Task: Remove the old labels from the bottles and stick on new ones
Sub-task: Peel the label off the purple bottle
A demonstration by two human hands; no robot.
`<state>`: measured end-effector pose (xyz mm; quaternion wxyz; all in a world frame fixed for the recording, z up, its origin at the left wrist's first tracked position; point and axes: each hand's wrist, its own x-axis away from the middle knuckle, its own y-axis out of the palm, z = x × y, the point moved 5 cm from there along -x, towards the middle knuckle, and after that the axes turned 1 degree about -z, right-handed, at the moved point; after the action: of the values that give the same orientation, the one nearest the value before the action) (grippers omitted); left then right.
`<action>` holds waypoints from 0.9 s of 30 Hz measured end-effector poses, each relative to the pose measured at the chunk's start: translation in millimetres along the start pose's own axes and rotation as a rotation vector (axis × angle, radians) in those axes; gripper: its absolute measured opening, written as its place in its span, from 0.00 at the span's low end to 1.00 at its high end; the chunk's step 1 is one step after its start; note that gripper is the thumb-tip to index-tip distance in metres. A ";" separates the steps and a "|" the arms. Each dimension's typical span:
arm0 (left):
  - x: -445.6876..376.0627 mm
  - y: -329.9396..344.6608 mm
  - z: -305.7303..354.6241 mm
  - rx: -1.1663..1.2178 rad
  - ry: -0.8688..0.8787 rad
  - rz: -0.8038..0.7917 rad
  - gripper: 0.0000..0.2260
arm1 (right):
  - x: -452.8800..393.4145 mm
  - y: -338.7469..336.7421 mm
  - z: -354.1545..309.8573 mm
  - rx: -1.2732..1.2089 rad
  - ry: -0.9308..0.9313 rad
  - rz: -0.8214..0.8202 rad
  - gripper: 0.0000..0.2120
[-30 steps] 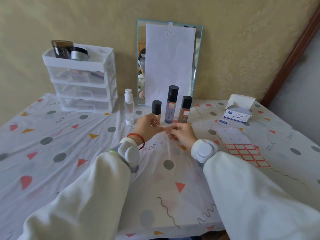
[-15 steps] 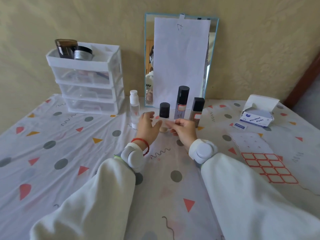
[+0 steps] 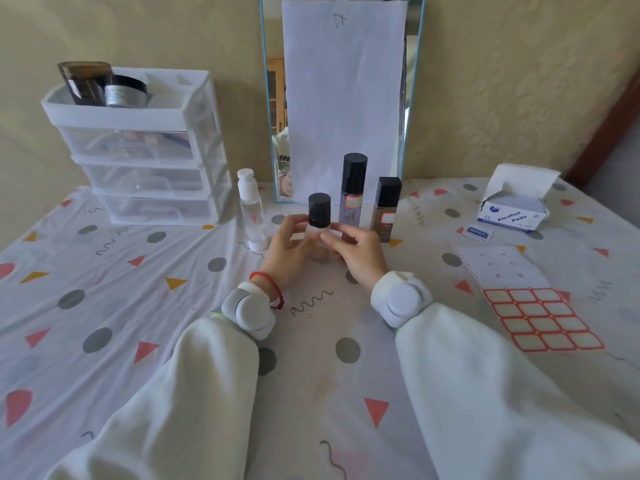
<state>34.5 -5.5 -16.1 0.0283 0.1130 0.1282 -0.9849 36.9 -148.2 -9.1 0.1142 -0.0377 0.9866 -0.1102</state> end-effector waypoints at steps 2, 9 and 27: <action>2.5 1.4 3.3 0.079 -0.026 -0.017 0.12 | 2.1 -1.9 -3.4 -0.001 -0.020 -0.003 0.13; 17.6 8.8 17.2 0.318 -0.141 -0.158 0.14 | 7.8 0.0 -3.0 -0.302 0.100 -0.043 0.09; 22.6 19.1 13.9 0.439 -0.171 -0.302 0.14 | 11.6 1.0 -1.7 -0.261 0.114 -0.069 0.06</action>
<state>11.1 -28.1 -12.9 -0.1332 0.0127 -0.0755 -0.9881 25.2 -148.1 -10.2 0.0483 -0.0797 0.9956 0.0133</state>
